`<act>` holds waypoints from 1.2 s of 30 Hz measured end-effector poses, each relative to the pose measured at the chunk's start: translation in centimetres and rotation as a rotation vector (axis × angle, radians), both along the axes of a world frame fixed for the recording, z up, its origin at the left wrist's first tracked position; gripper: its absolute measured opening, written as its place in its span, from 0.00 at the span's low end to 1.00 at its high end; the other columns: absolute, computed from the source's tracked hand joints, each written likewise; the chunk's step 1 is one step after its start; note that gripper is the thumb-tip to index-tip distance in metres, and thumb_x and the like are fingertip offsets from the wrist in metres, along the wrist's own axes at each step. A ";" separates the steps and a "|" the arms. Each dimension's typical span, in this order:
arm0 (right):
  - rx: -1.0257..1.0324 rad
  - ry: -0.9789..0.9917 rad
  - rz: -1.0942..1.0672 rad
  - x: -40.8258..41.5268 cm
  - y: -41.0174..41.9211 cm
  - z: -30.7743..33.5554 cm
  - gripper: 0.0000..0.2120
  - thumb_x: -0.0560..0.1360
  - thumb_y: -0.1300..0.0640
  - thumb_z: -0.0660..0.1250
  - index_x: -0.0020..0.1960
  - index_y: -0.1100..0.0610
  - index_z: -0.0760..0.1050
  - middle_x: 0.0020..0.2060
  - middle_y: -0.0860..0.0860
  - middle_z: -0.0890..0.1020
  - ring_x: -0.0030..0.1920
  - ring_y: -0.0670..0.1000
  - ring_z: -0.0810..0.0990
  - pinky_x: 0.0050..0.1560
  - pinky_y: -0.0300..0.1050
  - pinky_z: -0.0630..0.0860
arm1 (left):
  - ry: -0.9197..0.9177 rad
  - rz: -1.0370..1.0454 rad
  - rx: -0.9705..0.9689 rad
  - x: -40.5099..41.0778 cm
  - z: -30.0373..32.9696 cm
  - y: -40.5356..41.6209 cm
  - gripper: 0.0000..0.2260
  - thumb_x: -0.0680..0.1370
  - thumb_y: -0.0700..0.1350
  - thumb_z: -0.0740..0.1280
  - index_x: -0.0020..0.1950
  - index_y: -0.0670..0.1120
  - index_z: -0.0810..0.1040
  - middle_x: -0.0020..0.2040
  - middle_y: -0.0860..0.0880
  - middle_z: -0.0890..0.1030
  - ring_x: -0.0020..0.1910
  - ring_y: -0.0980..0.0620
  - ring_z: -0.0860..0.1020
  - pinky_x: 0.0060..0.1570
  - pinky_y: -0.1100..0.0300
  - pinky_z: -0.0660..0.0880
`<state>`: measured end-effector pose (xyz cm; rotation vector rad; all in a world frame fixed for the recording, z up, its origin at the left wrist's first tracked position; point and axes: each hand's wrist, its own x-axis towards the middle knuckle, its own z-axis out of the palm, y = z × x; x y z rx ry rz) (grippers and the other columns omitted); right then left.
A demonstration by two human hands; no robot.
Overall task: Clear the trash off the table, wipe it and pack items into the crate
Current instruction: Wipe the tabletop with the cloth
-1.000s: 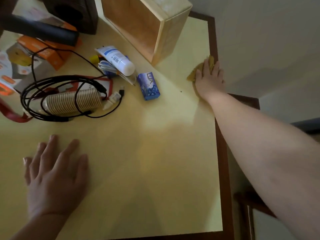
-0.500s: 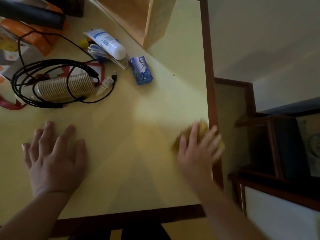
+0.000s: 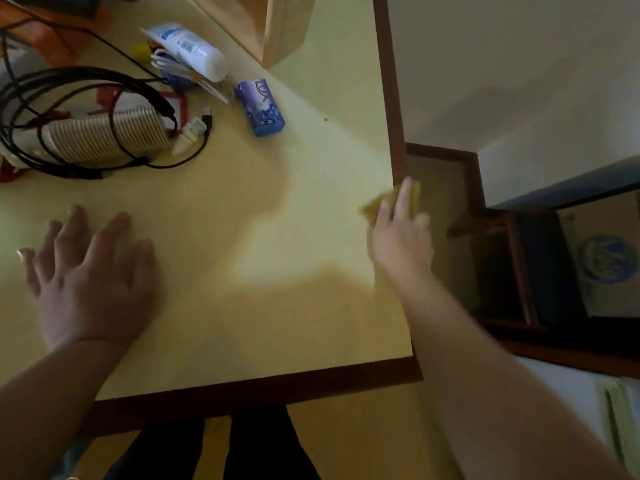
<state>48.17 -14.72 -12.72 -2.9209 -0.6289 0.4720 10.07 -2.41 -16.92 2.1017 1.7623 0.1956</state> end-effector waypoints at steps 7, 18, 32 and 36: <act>-0.143 -0.090 -0.091 -10.6 -14.8 -1.3 0.30 0.84 0.35 0.38 0.82 0.39 0.33 0.79 0.60 0.63 0.76 0.65 0.67 0.72 0.71 0.65 | -0.132 0.003 0.002 -0.7 2.5 -0.8 0.23 0.84 0.61 0.63 0.78 0.57 0.72 0.85 0.45 0.59 0.85 0.43 0.53 0.82 0.44 0.39; -0.068 0.072 1.294 -39.6 1.4 0.2 0.28 0.86 0.41 0.41 0.85 0.43 0.44 0.84 0.54 0.36 0.81 0.61 0.30 0.77 0.70 0.31 | -0.160 0.073 -0.245 -17.4 6.7 -6.4 0.22 0.85 0.52 0.64 0.79 0.54 0.70 0.82 0.52 0.65 0.80 0.44 0.62 0.79 0.41 0.61; -0.140 -0.017 -0.053 -28.2 9.6 0.5 0.29 0.86 0.45 0.42 0.85 0.49 0.45 0.84 0.61 0.45 0.83 0.67 0.44 0.79 0.70 0.39 | -0.020 -0.011 -0.307 -22.8 6.7 -7.8 0.25 0.85 0.57 0.60 0.82 0.56 0.65 0.86 0.53 0.51 0.85 0.45 0.53 0.81 0.42 0.56; -0.065 -0.096 1.125 -41.9 10.3 -0.6 0.29 0.85 0.41 0.39 0.85 0.46 0.40 0.84 0.57 0.41 0.83 0.63 0.35 0.80 0.65 0.34 | -0.021 0.088 -0.325 -24.2 8.3 -7.6 0.24 0.85 0.58 0.60 0.82 0.57 0.65 0.86 0.52 0.53 0.85 0.46 0.51 0.81 0.45 0.55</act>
